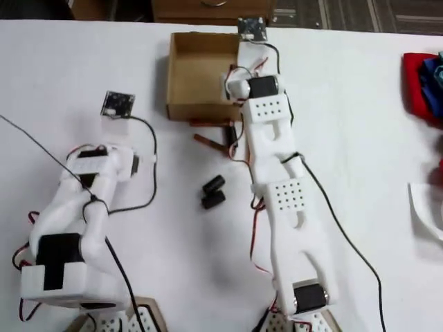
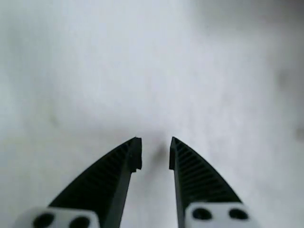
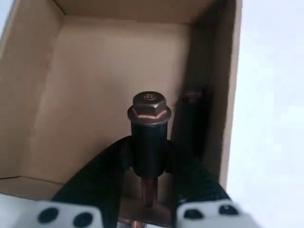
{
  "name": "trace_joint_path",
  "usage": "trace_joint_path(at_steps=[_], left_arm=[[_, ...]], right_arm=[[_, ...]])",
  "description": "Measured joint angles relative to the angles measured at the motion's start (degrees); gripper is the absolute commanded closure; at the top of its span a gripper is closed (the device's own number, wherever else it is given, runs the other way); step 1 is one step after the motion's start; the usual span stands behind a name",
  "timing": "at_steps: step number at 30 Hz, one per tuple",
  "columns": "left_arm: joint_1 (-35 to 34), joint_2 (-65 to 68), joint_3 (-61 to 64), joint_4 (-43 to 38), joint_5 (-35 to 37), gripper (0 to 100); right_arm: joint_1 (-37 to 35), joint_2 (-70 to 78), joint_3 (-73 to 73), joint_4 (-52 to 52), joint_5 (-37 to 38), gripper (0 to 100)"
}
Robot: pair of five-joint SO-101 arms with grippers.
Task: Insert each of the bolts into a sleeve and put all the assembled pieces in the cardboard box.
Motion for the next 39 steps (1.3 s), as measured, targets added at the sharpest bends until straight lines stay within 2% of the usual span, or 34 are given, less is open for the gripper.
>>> trace_joint_path(at_steps=[7,13,22,25,27,39], left_arm=[[0.1,0.0,-0.1,0.0,0.0,88],[0.1,0.0,-0.1,0.0,0.0,88],[0.1,0.0,-0.1,0.0,0.0,88],[0.1,0.0,-0.1,0.0,0.0,88],[0.1,0.0,-0.1,0.0,0.0,88],[0.1,0.0,-0.1,0.0,0.0,88]], right_arm=[[0.1,3.0,-0.1,-1.9,0.0,96.9],[-0.1,4.1,-0.2,-3.1,0.0,85.8],[-0.2,4.6,-1.5,-3.3,-0.2,85.9],[-0.2,4.6,-1.5,-2.9,-0.1,91.7],[0.0,3.3,-1.5,-1.3,-0.1,98.1],[1.2,-15.6,-1.6,21.6,-0.1,95.7]])
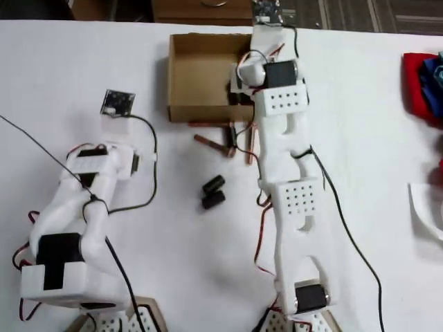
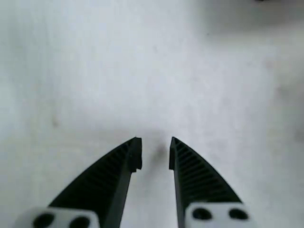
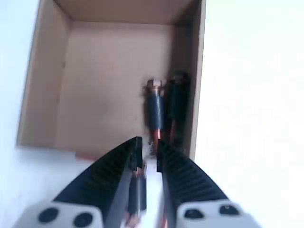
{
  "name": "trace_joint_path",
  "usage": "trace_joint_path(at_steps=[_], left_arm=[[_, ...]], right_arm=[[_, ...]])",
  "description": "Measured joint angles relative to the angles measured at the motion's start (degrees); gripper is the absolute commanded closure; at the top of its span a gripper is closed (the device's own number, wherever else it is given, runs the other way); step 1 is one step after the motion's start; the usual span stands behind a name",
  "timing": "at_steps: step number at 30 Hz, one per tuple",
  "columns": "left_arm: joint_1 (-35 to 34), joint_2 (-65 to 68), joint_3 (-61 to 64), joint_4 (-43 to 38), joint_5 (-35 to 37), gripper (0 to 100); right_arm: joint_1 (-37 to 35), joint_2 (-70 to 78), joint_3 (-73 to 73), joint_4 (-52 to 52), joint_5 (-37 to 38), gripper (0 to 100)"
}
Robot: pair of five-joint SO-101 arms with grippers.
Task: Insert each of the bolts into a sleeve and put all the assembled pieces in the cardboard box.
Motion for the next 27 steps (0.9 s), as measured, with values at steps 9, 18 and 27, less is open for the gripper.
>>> trace_joint_path(at_steps=[9,18,27], left_arm=[[0.0,0.0,0.0,0.0,0.0,88],[0.0,0.0,0.0,0.0,0.0,88],[0.0,0.0,0.0,0.0,0.0,88]], right_arm=[[0.0,-1.8,0.0,3.6,0.0,96.1],[-4.7,-23.8,38.6,3.3,0.1,95.7],[-10.1,-32.4,73.9,-13.3,10.0,95.7]])
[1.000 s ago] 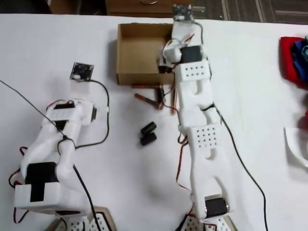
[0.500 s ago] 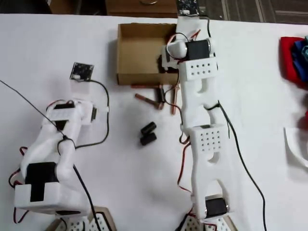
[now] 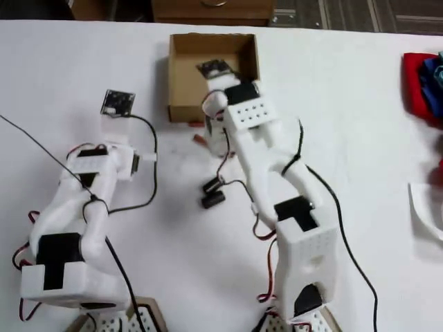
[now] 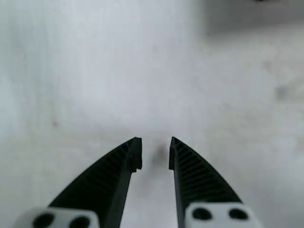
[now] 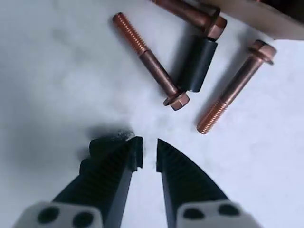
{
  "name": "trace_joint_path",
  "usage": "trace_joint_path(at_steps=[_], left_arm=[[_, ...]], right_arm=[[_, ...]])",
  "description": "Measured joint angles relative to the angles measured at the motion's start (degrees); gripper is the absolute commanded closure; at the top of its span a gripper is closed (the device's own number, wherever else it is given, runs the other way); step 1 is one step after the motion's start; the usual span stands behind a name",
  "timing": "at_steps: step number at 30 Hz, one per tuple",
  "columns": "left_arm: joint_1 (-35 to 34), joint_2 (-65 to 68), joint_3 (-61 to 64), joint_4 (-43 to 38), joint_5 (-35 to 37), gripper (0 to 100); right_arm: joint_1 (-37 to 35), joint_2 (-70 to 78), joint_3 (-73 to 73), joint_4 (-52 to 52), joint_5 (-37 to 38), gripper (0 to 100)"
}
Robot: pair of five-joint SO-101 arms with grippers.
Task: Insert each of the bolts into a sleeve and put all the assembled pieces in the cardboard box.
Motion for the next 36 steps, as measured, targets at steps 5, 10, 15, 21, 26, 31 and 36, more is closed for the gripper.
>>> trace_joint_path(at_steps=[5,10,15,21,26,31,36], left_arm=[[0.0,0.0,0.0,0.0,0.0,88],[0.0,0.0,0.0,0.0,0.0,88],[0.0,0.0,0.0,0.0,0.0,88],[0.0,0.0,0.0,0.0,0.0,88],[0.0,0.0,0.0,0.0,0.0,88],[-0.2,0.0,0.0,0.0,0.5,88],[-4.9,0.1,-1.1,0.0,8.3,88]], right_arm=[[-1.3,-0.1,7.7,-0.3,0.4,95.7],[-3.7,-0.1,11.0,0.2,2.2,95.7],[-6.3,-0.5,11.1,0.1,7.7,95.7],[-7.1,-0.6,11.4,-4.7,8.4,95.7],[-7.3,-0.6,11.4,-8.2,8.4,92.6],[-7.3,-0.8,11.8,-8.7,8.7,83.0],[-7.1,0.2,12.0,-8.7,8.7,82.5]])
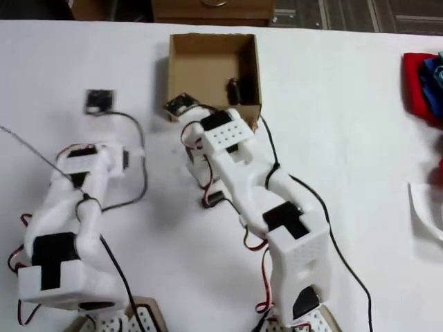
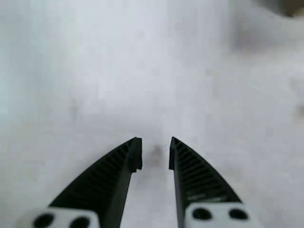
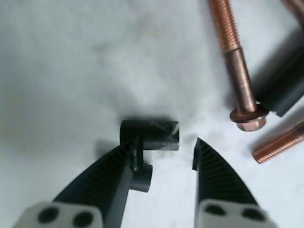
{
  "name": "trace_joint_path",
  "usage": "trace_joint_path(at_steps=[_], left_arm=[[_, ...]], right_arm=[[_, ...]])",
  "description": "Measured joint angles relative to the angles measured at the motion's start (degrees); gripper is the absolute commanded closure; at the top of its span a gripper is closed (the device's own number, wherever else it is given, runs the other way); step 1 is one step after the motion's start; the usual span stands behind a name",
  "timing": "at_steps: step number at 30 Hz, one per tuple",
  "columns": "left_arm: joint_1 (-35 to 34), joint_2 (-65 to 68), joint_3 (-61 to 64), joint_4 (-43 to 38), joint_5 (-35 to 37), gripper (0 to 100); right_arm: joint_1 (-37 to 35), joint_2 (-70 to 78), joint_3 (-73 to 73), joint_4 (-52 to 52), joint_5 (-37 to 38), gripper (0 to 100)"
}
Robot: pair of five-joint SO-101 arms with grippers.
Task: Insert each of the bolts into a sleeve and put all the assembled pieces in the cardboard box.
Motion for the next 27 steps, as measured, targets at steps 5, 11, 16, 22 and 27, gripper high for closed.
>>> trace_joint_path(at_steps=[5,11,16,22,27], left_arm=[[-3.5,0.4,-0.6,-0.2,3.7,88],[-3.5,0.4,-0.6,-0.2,4.1,88],[-3.5,0.4,-0.6,-0.2,4.3,88],[-3.5,0.4,-0.6,-0.2,4.3,88],[-3.5,0.4,-0.6,-0.2,4.3,88]], right_arm=[[0.1,2.3,-0.8,0.0,0.4,82.5],[-0.6,2.5,-0.8,0.5,0.4,89.7],[-1.1,2.9,-1.9,3.8,0.3,98.0],[-1.1,3.7,-5.8,4.2,0.3,97.8],[-2.0,4.9,-12.8,4.4,2.5,97.8]])
